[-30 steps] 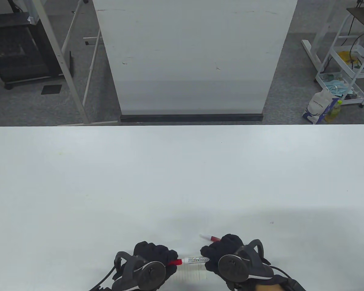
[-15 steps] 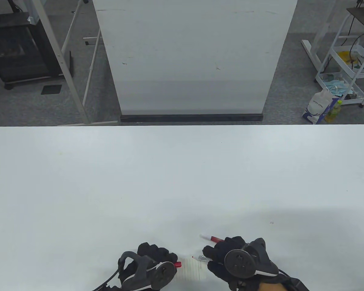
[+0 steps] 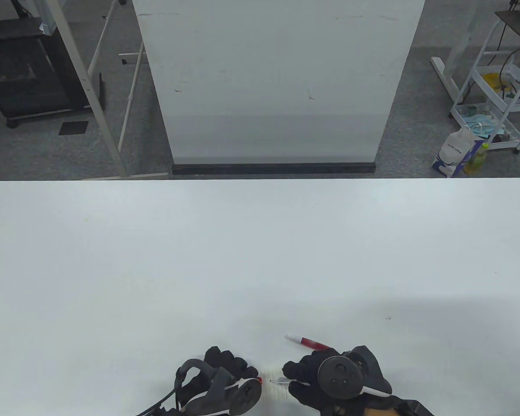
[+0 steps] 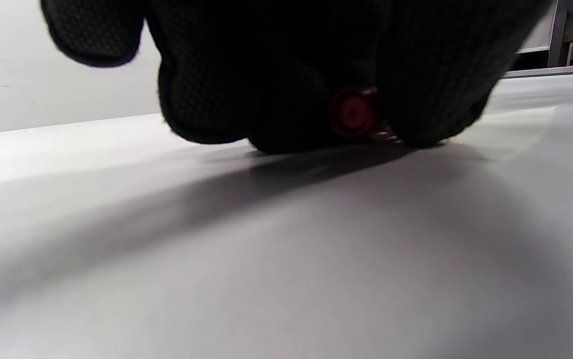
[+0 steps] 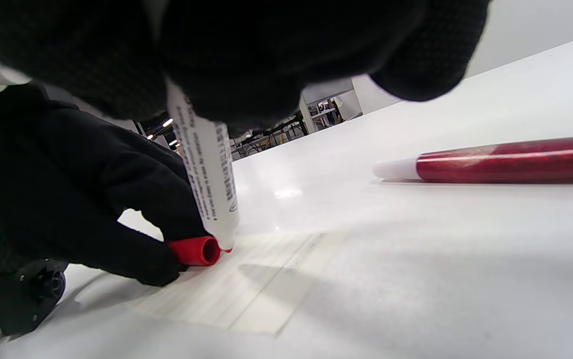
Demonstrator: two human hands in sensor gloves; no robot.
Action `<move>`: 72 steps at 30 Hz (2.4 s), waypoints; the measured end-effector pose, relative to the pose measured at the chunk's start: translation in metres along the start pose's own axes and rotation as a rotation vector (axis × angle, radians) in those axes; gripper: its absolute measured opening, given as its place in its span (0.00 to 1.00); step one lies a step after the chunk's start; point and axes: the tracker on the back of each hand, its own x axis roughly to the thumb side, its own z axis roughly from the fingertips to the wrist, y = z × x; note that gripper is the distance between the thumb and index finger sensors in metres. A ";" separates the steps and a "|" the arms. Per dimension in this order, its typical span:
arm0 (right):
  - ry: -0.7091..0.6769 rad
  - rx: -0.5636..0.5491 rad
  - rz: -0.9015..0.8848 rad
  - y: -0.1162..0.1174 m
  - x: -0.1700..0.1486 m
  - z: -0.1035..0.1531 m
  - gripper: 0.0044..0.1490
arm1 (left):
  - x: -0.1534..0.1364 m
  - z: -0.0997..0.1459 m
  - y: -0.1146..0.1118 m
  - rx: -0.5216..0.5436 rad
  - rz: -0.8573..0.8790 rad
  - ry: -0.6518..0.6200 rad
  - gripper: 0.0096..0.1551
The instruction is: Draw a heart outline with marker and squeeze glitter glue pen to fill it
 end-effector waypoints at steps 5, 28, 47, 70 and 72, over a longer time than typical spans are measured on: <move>0.000 0.023 0.017 0.006 0.002 -0.002 0.29 | -0.001 0.000 -0.001 -0.004 0.009 0.012 0.24; 0.009 -0.012 0.115 0.002 0.005 -0.002 0.28 | -0.002 0.000 -0.002 -0.012 0.046 0.081 0.24; -0.027 0.010 0.088 0.002 0.008 0.002 0.27 | -0.004 -0.001 -0.003 -0.023 0.076 0.097 0.24; -0.086 0.049 0.041 0.007 0.014 0.003 0.28 | -0.006 -0.002 -0.004 -0.024 0.091 0.099 0.25; -0.087 0.050 0.043 0.007 0.014 0.002 0.28 | -0.007 -0.002 -0.004 -0.024 0.095 0.101 0.24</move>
